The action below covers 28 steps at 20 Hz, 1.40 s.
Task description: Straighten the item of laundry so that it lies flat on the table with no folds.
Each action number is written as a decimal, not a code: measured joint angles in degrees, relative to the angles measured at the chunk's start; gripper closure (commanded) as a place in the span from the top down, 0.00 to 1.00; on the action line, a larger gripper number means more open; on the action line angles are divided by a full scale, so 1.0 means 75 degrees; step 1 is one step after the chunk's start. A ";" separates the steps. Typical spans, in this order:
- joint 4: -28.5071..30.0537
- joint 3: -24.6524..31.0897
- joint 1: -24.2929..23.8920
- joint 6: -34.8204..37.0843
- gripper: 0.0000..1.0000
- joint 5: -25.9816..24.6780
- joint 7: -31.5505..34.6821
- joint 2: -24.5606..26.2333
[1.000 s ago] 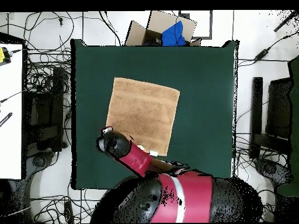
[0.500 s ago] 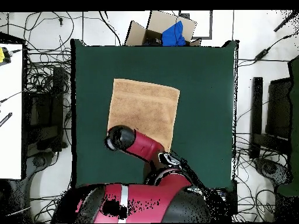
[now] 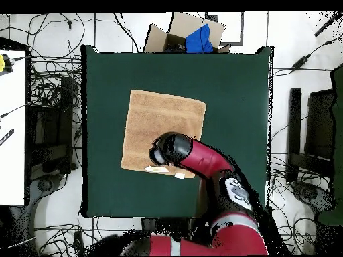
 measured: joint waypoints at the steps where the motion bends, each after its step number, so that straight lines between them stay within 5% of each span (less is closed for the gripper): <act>1: -0.0055 -0.0037 -0.0030 0.0172 0.00 -0.0036 0.0000 -0.0115; 14: -0.1645 -0.0192 -0.0061 0.3730 0.00 -0.0654 0.0000 -0.1580; 28: -0.3743 -0.0190 -0.0595 0.4138 0.00 -0.1819 0.0000 -0.1323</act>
